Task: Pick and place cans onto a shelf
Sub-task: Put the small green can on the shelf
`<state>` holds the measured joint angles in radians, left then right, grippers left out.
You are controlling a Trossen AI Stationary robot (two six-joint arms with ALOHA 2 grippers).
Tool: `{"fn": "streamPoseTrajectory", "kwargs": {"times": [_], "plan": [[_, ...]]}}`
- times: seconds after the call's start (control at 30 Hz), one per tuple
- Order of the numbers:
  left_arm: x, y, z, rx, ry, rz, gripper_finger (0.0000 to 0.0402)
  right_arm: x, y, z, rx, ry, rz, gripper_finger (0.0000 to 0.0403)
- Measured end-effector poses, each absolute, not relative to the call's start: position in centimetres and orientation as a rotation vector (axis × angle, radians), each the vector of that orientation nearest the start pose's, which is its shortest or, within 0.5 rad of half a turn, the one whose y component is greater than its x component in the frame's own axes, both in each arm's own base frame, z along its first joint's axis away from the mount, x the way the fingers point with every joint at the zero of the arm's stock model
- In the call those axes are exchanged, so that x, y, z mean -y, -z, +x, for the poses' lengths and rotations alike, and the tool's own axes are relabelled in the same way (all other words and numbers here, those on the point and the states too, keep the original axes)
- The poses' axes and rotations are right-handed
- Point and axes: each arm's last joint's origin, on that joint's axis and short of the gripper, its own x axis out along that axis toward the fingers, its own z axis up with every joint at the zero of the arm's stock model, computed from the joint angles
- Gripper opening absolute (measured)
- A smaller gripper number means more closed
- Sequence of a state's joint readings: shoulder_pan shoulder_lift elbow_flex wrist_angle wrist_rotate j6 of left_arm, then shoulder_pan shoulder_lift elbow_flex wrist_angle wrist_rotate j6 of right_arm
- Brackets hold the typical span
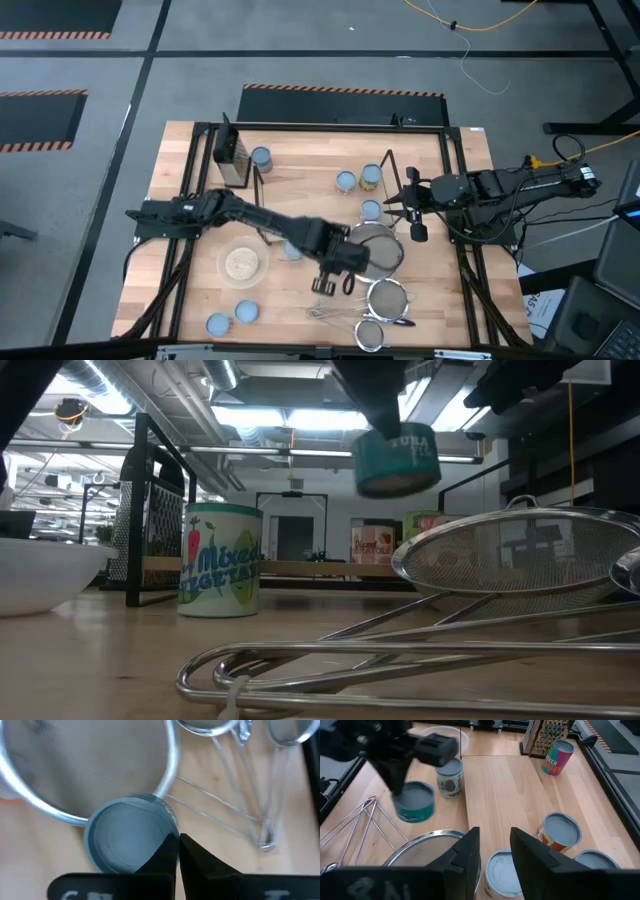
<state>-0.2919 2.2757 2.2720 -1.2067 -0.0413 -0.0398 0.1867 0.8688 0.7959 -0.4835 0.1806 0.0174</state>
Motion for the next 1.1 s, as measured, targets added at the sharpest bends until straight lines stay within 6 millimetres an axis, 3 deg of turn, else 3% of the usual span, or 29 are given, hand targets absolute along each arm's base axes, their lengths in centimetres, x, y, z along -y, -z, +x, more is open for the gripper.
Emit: {"fn": "streamPoseTrajectory", "kwargs": {"times": [0.13, 0.4, 0.6, 0.73, 1.1], "plan": [[10.4, -28.2, 45.7, -1.185, 0.225, 0.252, 0.0001, -2.8, -29.6, 17.8, -0.547, -0.001, -0.085, 0.0113], [3.9, -28.2, 46.6, -1.193, 0.282, 0.425, 0.0001, -2.8, -29.4, 17.6, -0.572, 0.000, -0.086, 0.0113], [0.4, -28.2, 46.7, -1.197, 0.269, 0.415, 0.0000, -2.8, -29.4, 17.6, -0.579, 0.000, -0.087, 0.0113], [-0.5, -27.4, 46.7, -1.206, 0.293, 0.372, 0.0000, -2.8, -29.4, 17.6, -0.579, 0.000, -0.087, 0.0113], [-0.5, -23.7, 47.1, -1.231, 0.299, 0.366, 0.0000, -2.8, -29.3, 17.6, -0.582, 0.000, -0.087, 0.0113]]}}
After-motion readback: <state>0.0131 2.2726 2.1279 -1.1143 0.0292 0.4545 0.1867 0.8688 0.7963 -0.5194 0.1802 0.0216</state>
